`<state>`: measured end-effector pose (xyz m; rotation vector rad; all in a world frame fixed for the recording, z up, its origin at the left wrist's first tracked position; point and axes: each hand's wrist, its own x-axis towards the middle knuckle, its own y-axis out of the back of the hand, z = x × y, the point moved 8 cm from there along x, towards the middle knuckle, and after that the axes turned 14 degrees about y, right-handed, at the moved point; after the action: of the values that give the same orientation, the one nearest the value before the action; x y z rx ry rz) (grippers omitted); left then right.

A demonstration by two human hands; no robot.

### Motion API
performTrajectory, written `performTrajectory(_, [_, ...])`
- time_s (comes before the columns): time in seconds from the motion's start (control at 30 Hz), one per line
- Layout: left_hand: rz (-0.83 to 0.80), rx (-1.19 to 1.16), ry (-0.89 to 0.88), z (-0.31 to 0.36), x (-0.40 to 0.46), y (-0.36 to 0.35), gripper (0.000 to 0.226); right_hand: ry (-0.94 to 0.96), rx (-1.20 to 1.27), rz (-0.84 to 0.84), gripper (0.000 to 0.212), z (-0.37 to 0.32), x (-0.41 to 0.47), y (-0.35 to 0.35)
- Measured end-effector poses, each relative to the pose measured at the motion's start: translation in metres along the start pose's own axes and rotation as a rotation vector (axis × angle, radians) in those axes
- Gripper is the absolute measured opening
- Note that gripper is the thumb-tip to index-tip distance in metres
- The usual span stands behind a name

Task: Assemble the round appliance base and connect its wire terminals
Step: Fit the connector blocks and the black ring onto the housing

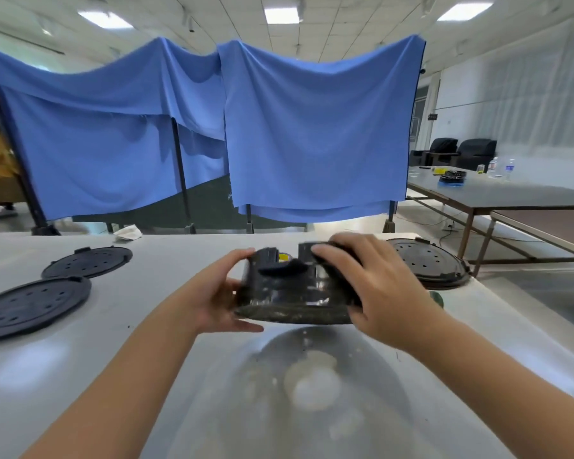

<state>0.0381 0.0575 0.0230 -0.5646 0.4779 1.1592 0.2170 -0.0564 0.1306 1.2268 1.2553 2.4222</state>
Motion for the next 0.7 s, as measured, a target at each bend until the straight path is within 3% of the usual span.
performTrajectory(0.23, [0.098, -0.121, -0.085, -0.007, 0.001, -0.006, 0.038, 0.08, -0.014, 0.071, 0.066, -0.02, -0.017, -0.011])
performTrajectory(0.4, [0.228, -0.179, -0.295, 0.004, -0.011, 0.003, 0.018, 0.068, 0.109, 0.108, 0.08, -0.025, -0.023, -0.018])
performTrajectory(0.5, [0.336, -0.231, -0.431, 0.009, -0.021, 0.013, 0.02, 0.012, 0.181, -0.008, 0.102, -0.02, -0.031, -0.031])
performTrajectory(0.57, [0.386, -0.25, -0.495, 0.008, -0.025, 0.018, 0.027, -0.099, 0.358, -0.006, 0.102, -0.014, -0.039, -0.037])
performTrajectory(0.7, [0.449, -0.283, -0.595, 0.004, -0.032, 0.021, 0.025, -0.568, 0.694, 0.192, 0.071, 0.018, -0.058, -0.052])
